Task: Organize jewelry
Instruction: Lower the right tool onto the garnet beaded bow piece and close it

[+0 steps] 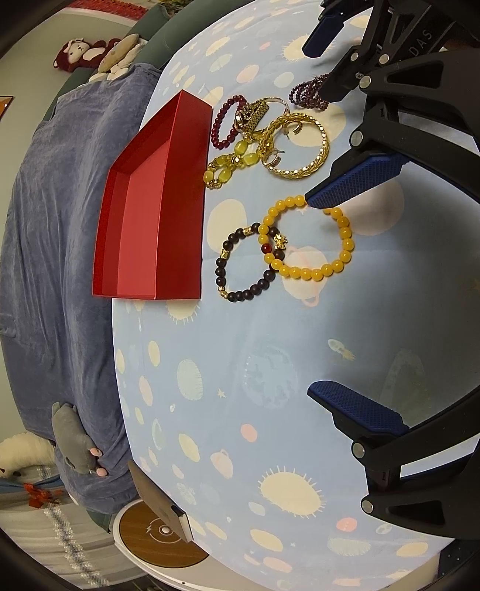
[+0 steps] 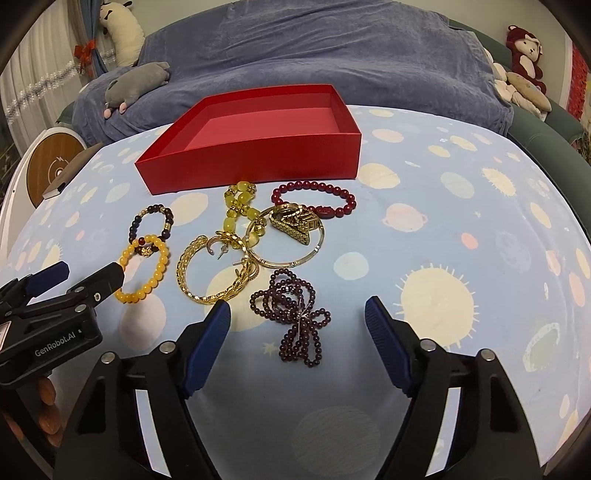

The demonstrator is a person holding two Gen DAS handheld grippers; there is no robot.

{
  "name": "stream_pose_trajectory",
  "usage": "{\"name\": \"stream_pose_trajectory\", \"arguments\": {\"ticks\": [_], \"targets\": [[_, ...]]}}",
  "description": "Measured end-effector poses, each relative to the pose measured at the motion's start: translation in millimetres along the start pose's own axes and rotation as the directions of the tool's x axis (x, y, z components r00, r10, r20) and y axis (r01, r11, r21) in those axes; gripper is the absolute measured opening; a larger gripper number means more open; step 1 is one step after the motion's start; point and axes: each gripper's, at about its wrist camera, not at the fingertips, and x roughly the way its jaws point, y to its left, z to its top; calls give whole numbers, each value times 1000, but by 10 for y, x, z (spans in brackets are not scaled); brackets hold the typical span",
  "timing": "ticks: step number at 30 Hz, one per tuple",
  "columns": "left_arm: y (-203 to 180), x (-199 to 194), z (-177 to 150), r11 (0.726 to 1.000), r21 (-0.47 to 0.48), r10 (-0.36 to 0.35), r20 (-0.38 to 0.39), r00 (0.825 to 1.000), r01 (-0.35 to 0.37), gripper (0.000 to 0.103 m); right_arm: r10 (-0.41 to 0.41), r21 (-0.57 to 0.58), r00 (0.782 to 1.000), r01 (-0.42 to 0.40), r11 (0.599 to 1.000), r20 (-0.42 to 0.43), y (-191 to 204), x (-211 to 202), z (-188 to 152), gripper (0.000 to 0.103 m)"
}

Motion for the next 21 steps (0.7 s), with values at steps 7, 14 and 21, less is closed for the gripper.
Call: {"name": "stream_pose_trajectory", "arguments": {"ticks": [7,14,21], "targets": [[22,103,39,1000,-5,4,-13,1000,-4,91,5,-9,1000,-5,1000,-26,40,148,-5,57],[30,155,57,1000,-13,-17,-30,999,16,91,-14,-41,1000,13,999,-21,30,120,-23,28],[-7,212,34,1000,0,-7,-36,999,7,91,4,-23,999,-4,1000,-34,-36,81,-41,17]]}}
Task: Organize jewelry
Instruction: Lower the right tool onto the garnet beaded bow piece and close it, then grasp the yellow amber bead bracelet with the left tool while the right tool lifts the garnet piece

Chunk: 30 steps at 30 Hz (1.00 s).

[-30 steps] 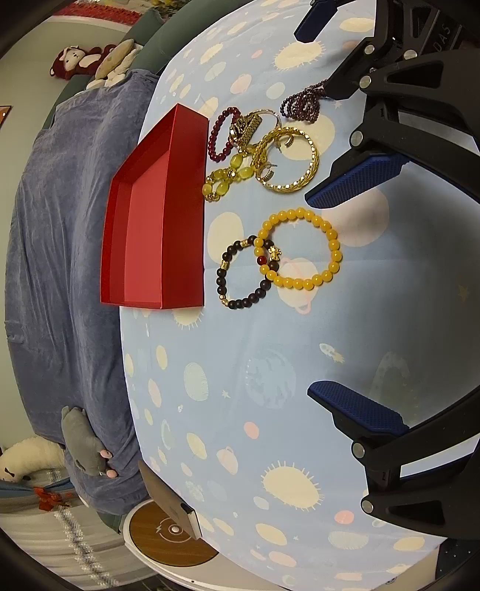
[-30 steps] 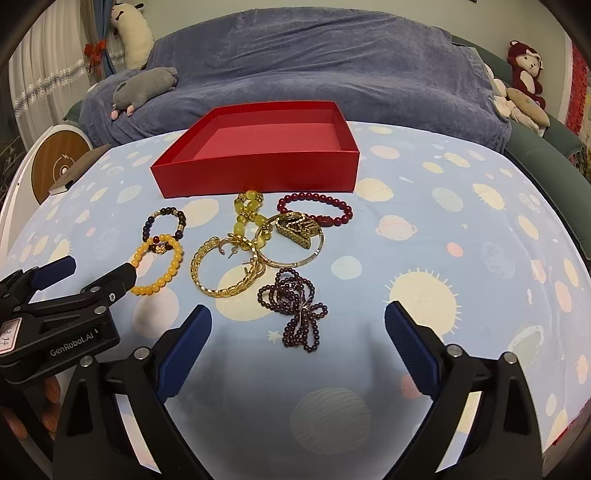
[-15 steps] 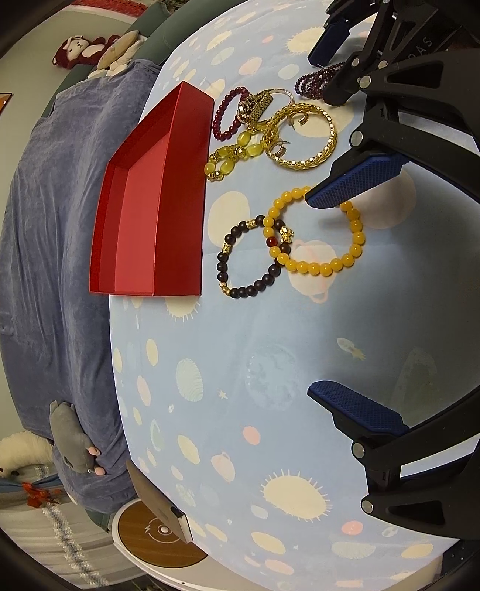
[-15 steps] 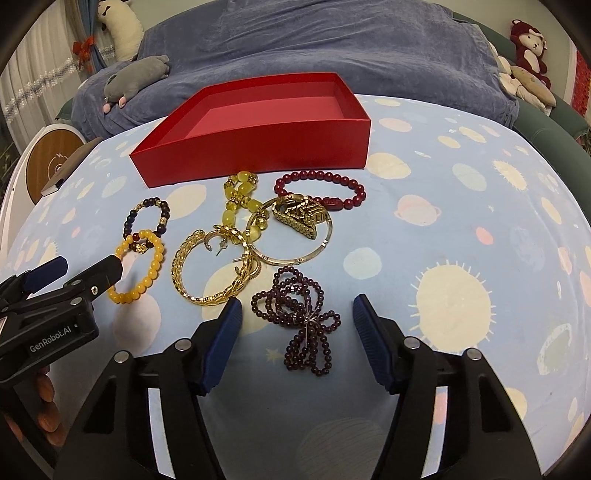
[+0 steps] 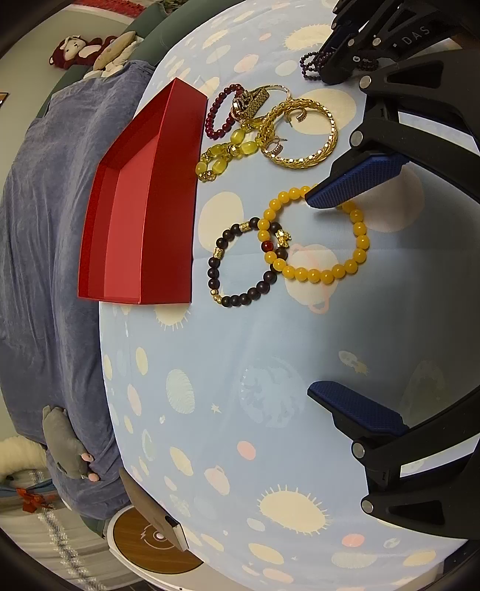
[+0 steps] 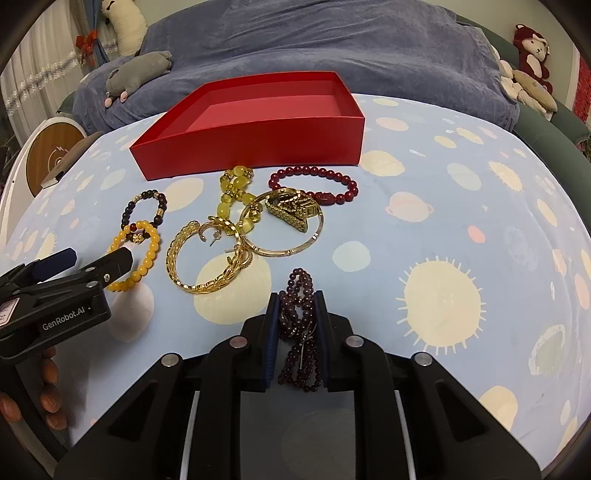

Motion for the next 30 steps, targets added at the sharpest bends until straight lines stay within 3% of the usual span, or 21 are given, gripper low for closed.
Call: {"name": "stream_pose_trajectory", "arguments": {"ticks": [9,10,12,15,21,25,28,30], "targets": [[-79,-7,3,1000,21,-9,11,1000,9,90,15,15,1000,-15,1000,-3,-43,-46,-24,14],[-79,11,4,1000,21,-7,6,1000,6,88,15,17,1000,-15,1000,-3,-45,-47,-24,14],[-59,48,16,999,16,-29,-11,1000,29,75,17,15,1000,-17,1000,-3,-43,-52,-24,14],[-23,70,13,999,2,-39,-13,999,39,69,23,20,1000,-23,1000,-5,-56,-63,-31,14],[-61,28,11,996,-1,-92,-9,996,92,68,28,37,1000,-28,999,-3,-98,-87,-43,14],[-142,54,-11,997,38,-64,-5,998,64,65,28,45,1000,-27,999,-5,-119,-92,-43,14],[-150,61,3,997,45,-56,7,998,56,55,31,50,1000,-30,998,-5,-131,-104,-42,14],[-152,63,11,997,56,-52,13,999,51,38,34,52,999,-33,998,-7,-137,-105,-36,14]]}}
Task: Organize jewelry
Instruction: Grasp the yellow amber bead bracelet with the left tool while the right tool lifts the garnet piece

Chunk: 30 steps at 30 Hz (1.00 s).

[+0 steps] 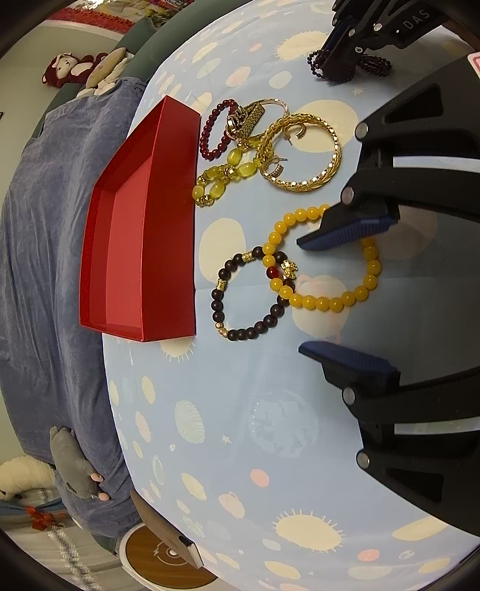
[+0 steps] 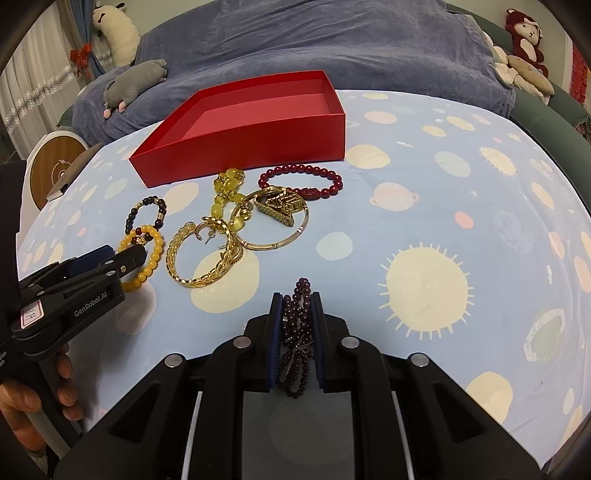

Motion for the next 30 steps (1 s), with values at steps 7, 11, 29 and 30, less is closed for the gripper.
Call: {"name": "stream_pose_trajectory", "arguments": {"ticks": [7,11,29,30], "targets": [[-4,-77,9,998,15,-59,-5,998,59,6,16,-8,1000,-15,1000,17,52,-71,46,14],[-12,-280,43,994,24,-105,29,994,105,6,24,-18,999,-23,1000,46,108,-178,73,13],[92,-683,108,988,28,-155,89,984,153,5,16,-15,998,-15,1000,59,61,-207,-16,52],[97,-674,97,988,29,-153,87,984,151,5,15,-15,999,-14,1000,46,56,-158,-22,52]]}}
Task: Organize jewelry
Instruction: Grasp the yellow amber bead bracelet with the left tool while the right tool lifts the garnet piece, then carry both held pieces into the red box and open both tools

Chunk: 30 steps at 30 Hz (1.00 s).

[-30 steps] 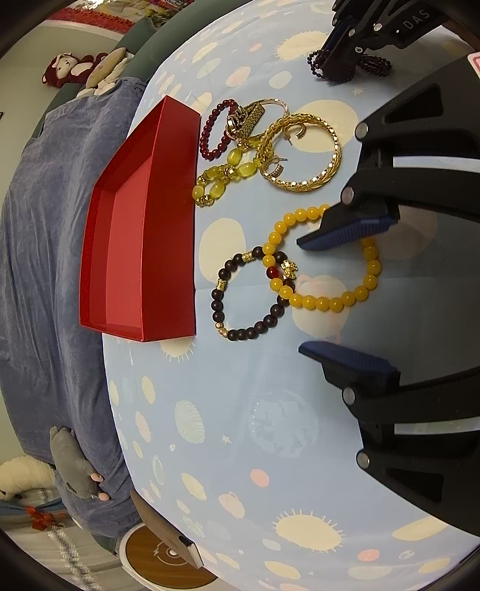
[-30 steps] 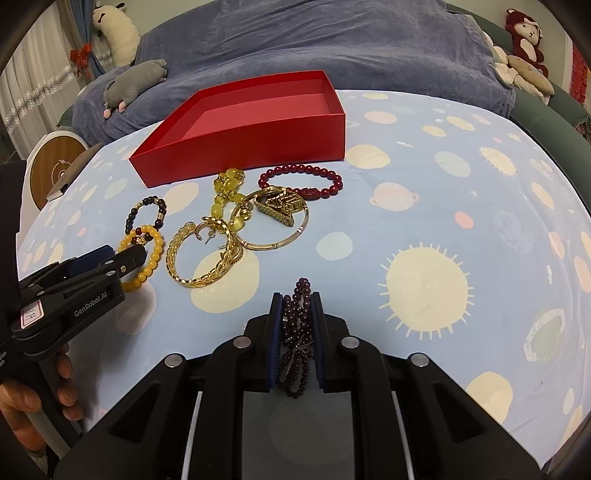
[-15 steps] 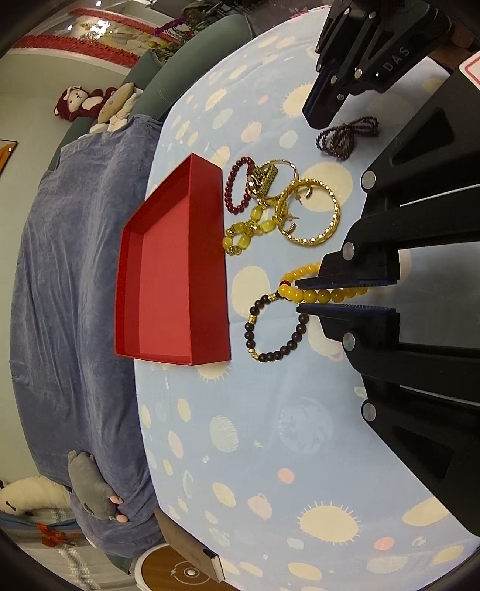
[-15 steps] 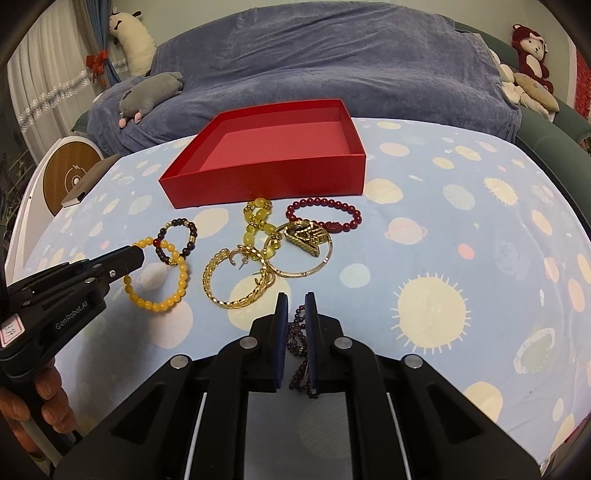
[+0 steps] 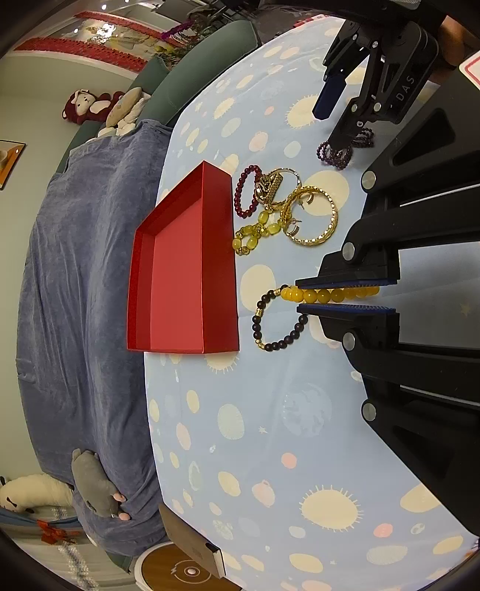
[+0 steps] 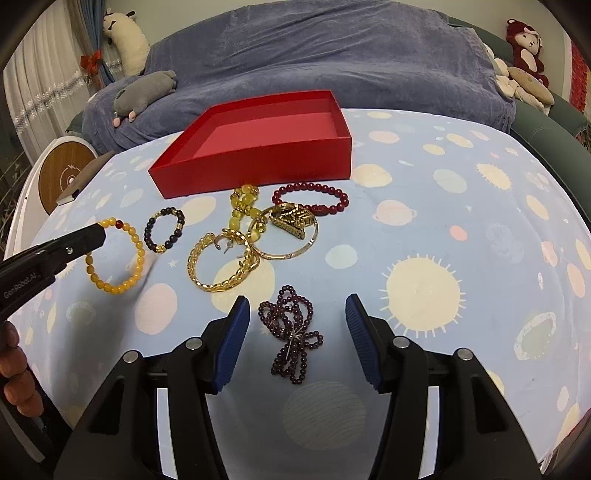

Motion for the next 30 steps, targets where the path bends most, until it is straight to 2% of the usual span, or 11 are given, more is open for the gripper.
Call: {"name": "stream_pose_trajectory", "arguments": {"ticks": [2,3,5,6,8,13,17,20,25,30], "targets": [[16,26,-19,1000,-2,1,-11,1000,-1,5,-1,0,1000,1,1000,-31,-5,107,-11,49],[26,41,-31,1000,-3,2,-16,1000,-3,5,-4,-4,999,4,1000,-45,3,152,-19,40],[39,59,-57,1000,-2,6,-24,1000,-6,5,-27,-23,998,26,999,-48,28,185,-48,31],[45,66,-60,1000,-4,5,-28,1000,-5,5,-36,-39,998,34,999,-51,49,188,-50,17],[60,68,-63,1000,-6,3,-32,999,-3,5,-35,-40,998,33,999,-51,61,169,-44,12],[49,15,28,1000,-13,-27,-24,999,27,5,29,-5,999,-30,1000,-14,84,-21,128,9],[-35,-63,356,997,12,-76,3,997,76,5,107,-5,993,-107,994,43,169,-249,603,9],[-44,-34,695,996,25,-85,33,996,85,5,152,1,985,-153,988,77,188,-269,1044,9],[22,211,1318,998,36,-63,82,995,60,5,157,6,980,-159,987,121,111,32,1743,9],[66,678,1822,998,50,-38,95,995,34,5,138,48,985,-143,989,104,-87,611,2270,10]]}}
